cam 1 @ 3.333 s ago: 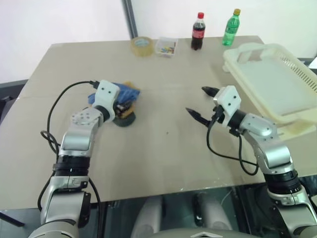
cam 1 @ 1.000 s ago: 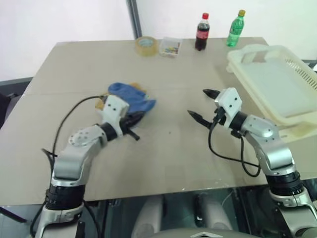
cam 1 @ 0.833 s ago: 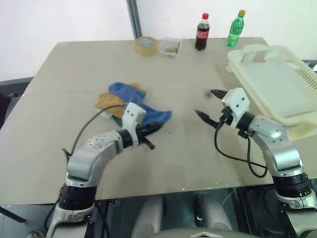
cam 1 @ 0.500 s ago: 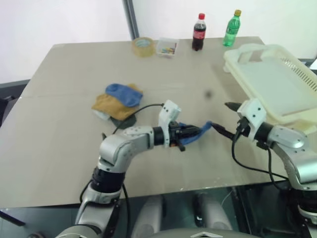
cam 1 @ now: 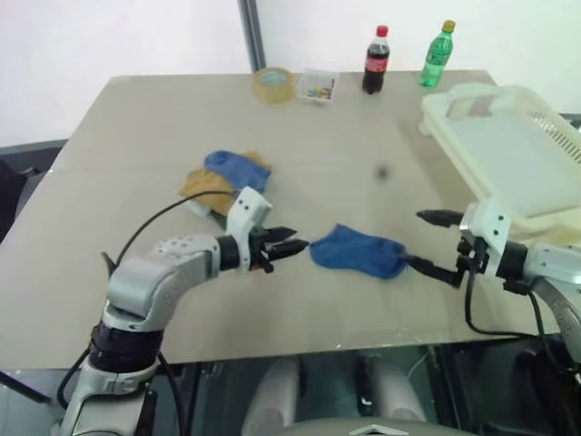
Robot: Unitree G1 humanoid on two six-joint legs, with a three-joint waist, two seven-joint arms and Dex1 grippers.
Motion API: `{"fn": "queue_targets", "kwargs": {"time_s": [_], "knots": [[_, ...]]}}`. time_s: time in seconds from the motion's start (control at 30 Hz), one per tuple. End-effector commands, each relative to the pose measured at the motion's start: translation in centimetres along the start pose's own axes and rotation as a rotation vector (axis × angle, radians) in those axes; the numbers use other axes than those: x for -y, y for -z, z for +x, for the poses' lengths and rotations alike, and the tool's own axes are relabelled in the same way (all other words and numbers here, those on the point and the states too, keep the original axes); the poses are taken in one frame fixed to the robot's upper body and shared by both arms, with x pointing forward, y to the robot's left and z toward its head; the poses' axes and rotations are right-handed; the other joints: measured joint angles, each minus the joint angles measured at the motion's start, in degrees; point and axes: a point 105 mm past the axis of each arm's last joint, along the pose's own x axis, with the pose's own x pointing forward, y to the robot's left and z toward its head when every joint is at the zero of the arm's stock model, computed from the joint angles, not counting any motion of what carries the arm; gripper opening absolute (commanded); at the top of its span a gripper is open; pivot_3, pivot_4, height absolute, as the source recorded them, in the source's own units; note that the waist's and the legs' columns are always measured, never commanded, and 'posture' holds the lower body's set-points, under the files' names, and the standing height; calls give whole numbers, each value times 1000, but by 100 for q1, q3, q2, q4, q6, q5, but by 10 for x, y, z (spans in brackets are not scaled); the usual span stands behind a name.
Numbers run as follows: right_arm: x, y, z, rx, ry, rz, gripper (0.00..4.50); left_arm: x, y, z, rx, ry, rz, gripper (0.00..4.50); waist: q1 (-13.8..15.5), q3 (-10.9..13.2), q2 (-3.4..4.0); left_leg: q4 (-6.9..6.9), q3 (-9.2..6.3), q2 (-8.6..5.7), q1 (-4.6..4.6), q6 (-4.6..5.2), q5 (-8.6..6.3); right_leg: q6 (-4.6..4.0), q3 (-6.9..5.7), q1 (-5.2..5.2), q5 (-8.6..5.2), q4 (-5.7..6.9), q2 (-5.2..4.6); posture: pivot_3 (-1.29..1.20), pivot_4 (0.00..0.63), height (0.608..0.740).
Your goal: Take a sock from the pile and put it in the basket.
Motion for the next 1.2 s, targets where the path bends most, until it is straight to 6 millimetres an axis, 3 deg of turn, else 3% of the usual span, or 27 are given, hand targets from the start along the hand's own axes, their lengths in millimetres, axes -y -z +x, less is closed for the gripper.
{"fn": "queue_targets", "kwargs": {"time_s": [0.03,0.13,0.2,0.23,0.3,0.4,0.47,0.5,0.6,0.73,0.83,0.93,1.0,1.1,1.2], "knots": [[1,-15,-10,28,14,-73,4500,0,0,14,-5,10,68,2230,6,0,0,0,1,0,1,0,0,0,1,0,0,0,0,0,150,740],[1,-15,-13,27,33,-78,4500,-9,9,23,-38,-25,96,2230,-4,0,0,0,2,1,2,0,0,-1,1,-1,0,0,4,0,150,740],[1,-15,-14,28,51,-87,4500,-14,9,26,-34,-51,97,2755,1,-1,2,-1,0,3,2,0,0,-1,0,-1,0,1,6,0,150,740],[1,-15,-14,28,59,-90,4500,-15,9,26,-34,-44,96,2755,3,-2,3,-1,1,4,4,0,0,-1,1,0,0,1,5,0,150,740],[1,-15,-15,27,67,-93,4500,-16,8,26,-27,-40,98,2439,7,-2,2,1,1,5,6,0,0,1,1,4,-4,1,4,0,150,740],[1,-15,-14,31,74,-95,4500,-22,2,22,-4,-68,108,978,-1,-2,2,4,3,6,5,0,0,11,3,4,-15,1,3,0,150,740],[0,-15,-12,35,77,-97,4500,-25,-3,15,31,-74,103,309,-3,-2,1,4,2,6,4,0,0,13,3,4,-13,1,3,0,150,740],[0,-15,-11,37,79,-99,4500,-26,-7,12,56,-76,100,309,-4,-2,2,4,1,6,3,0,0,17,2,3,-11,1,3,0,150,740],[1,-15,-8,45,84,-110,4500,-25,-25,-11,201,-38,61,309,-22,-2,2,4,-1,10,3,0,0,13,0,3,-10,1,3,0,150,740],[1,-16,-3,58,83,-118,4500,-32,-37,-55,276,-23,46,309,-55,-1,0,4,-6,11,2,0,0,-8,-2,2,-4,0,0,0,150,740],[1,-16,-1,66,75,-118,4500,-33,-45,-96,247,22,48,309,-95,3,-4,4,-5,17,1,0,0,-20,-5,-1,-12,1,4,0,150,740],[1,-15,2,69,68,-118,4500,-18,-58,-118,165,107,76,309,-94,4,-4,3,-3,15,-3,0,-1,-5,-5,-5,-26,1,5,0,150,740],[2,-16,3,81,70,-107,4500,-4,-66,-109,106,169,115,309,-46,4,-5,4,-3,9,-3,0,-1,-5,-7,-2,-27,0,-2,0,150,740],[5,-17,6,84,81,-94,4500,26,-66,-42,60,310,134,309,91,0,0,14,-12,-5,-1,1,-1,-1,-22,13,-27,-4,-20,0,150,740],[3,-15,8,64,81,-72,4500,42,-56,4,22,351,142,1191,103,0,-9,32,-14,-18,-6,6,-2,17,-26,26,-16,-3,-30,0,150,740]]}}
